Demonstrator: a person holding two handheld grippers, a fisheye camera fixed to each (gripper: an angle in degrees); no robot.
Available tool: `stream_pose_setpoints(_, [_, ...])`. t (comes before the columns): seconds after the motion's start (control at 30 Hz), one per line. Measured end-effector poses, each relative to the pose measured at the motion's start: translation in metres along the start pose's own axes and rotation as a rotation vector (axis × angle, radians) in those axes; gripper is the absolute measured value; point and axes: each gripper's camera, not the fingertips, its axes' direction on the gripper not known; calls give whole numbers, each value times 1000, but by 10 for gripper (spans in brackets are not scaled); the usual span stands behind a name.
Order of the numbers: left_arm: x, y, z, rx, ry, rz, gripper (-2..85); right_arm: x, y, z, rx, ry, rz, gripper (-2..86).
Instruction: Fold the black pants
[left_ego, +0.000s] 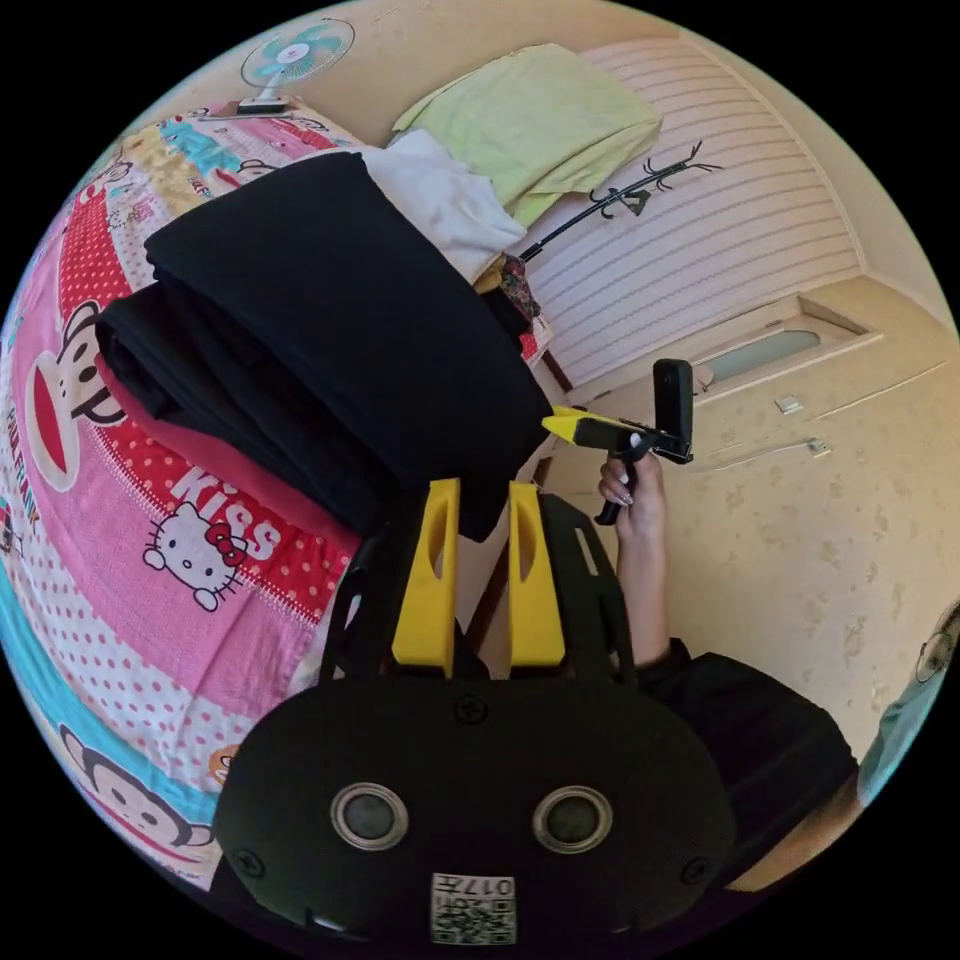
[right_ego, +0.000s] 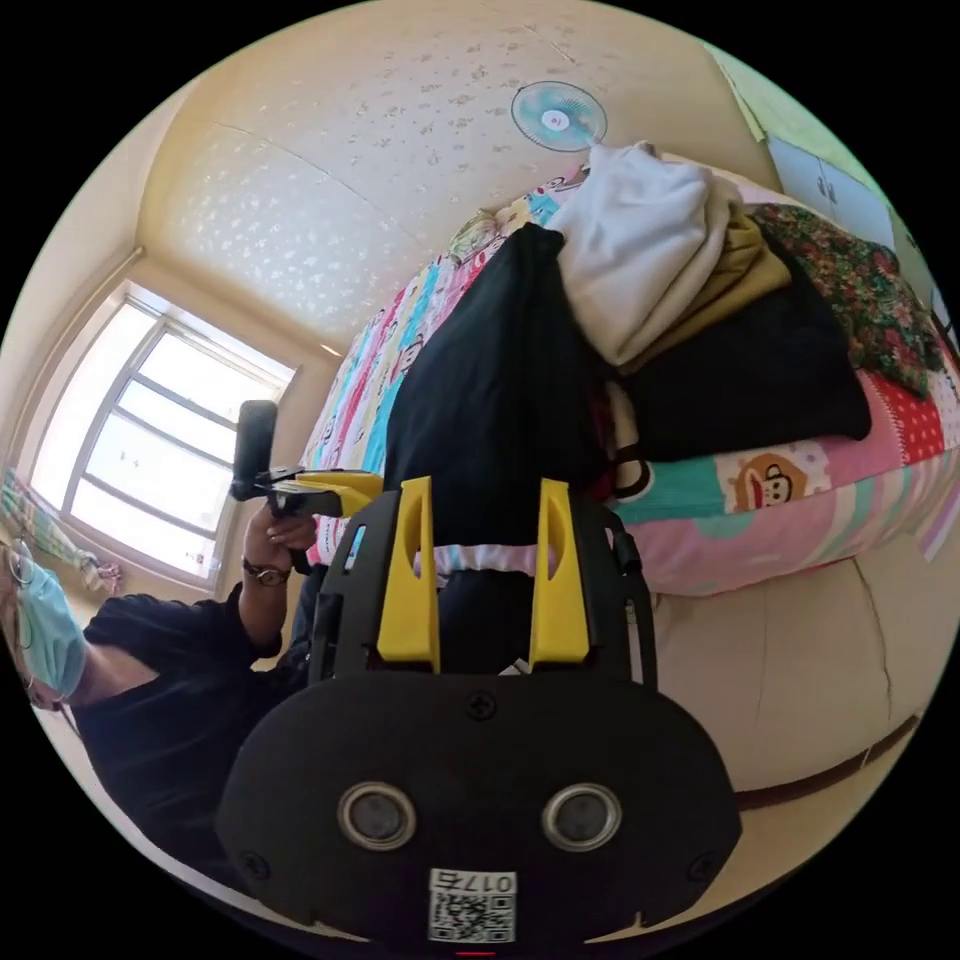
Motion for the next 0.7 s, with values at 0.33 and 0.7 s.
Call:
stream_pose_setpoints(0.33, [-46,-5,-24,125,208,-129,39,-42,-4,-7,140,-39,-80,47])
stream_pose_setpoints(0.7, [-93,40,-198,311,232,-34,-3,-223,-133,117,-160,-131,-423,36])
